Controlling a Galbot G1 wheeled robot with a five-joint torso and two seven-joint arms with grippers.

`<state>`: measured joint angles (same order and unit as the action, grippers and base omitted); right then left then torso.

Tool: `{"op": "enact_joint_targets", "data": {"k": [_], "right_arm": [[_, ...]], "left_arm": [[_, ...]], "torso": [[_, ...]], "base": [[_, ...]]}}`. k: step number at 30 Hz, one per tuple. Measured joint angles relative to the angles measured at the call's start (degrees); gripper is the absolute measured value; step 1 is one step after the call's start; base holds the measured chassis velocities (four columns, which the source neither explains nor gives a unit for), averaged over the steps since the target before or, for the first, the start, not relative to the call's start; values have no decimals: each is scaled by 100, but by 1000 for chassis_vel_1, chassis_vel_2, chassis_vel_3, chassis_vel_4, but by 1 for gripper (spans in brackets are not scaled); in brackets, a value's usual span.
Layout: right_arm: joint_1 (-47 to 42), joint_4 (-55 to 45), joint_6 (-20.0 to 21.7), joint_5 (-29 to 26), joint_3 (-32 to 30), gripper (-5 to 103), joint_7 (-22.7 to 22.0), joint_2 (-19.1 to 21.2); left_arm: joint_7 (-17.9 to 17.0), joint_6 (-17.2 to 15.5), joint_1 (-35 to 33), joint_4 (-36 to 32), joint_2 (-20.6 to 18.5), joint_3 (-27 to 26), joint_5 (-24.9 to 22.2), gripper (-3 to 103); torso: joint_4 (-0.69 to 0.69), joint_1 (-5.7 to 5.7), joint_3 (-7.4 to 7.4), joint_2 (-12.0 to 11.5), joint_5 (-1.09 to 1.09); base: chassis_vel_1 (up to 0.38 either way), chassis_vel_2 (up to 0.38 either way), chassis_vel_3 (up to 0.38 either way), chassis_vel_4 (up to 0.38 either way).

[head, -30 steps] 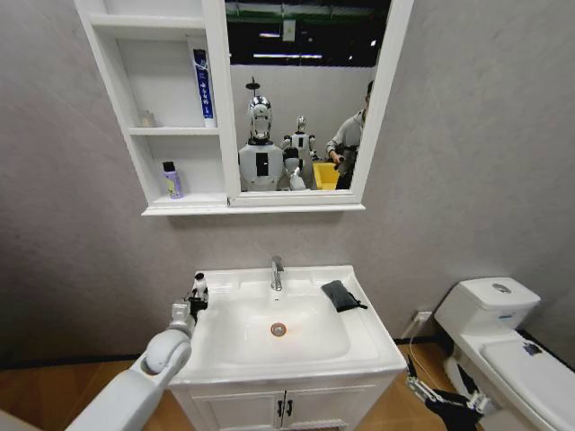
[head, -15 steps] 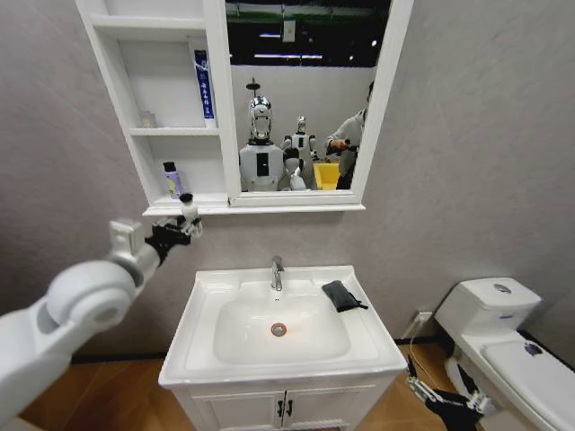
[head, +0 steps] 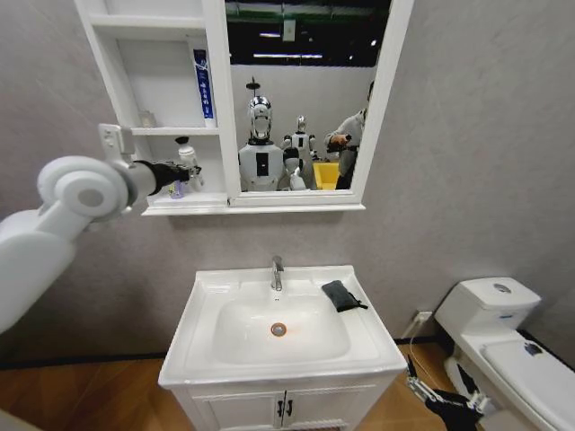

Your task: Move facial cleanser and shampoo from washbasin to cabinet, then wipe washbasin with towel.

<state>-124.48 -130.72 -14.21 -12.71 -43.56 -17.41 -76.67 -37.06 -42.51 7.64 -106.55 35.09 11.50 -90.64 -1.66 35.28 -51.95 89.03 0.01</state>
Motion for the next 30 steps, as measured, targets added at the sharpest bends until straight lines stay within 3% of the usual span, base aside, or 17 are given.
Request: {"op": "enact_joint_targets", "data": {"k": [10,22,26,27,29,30], "right_arm": [[0,0,0,0,0,100,0,0],[0,0,0,0,0,100,0,0],[0,0,0,0,0,100,0,0],[0,0,0,0,0,100,0,0],[0,0,0,0,0,100,0,0],[0,0,0,0,0,100,0,0]], "left_arm": [[295,21,211,935,569,534,733,30],[693,35,247,1253,696,708,1320,28],[703,37,70,1168,610,602,1453,43],[703,37,70,1168,610,602,1453,43],[748,50,-199,938,491,341,1486,59],[748,50,-199,938,491,341,1486,59]], "torso": [[0,0,0,0,-1],[0,0,1,0,-1],[0,0,0,0,-2],[0,0,0,0,-2],[-1,0,1,0,0],[-1,0,1,0,0]], "base": [[0,0,0,0],[0,0,0,0],[0,0,0,0],[0,0,0,0],[0,0,0,0],[0,0,0,0]]}}
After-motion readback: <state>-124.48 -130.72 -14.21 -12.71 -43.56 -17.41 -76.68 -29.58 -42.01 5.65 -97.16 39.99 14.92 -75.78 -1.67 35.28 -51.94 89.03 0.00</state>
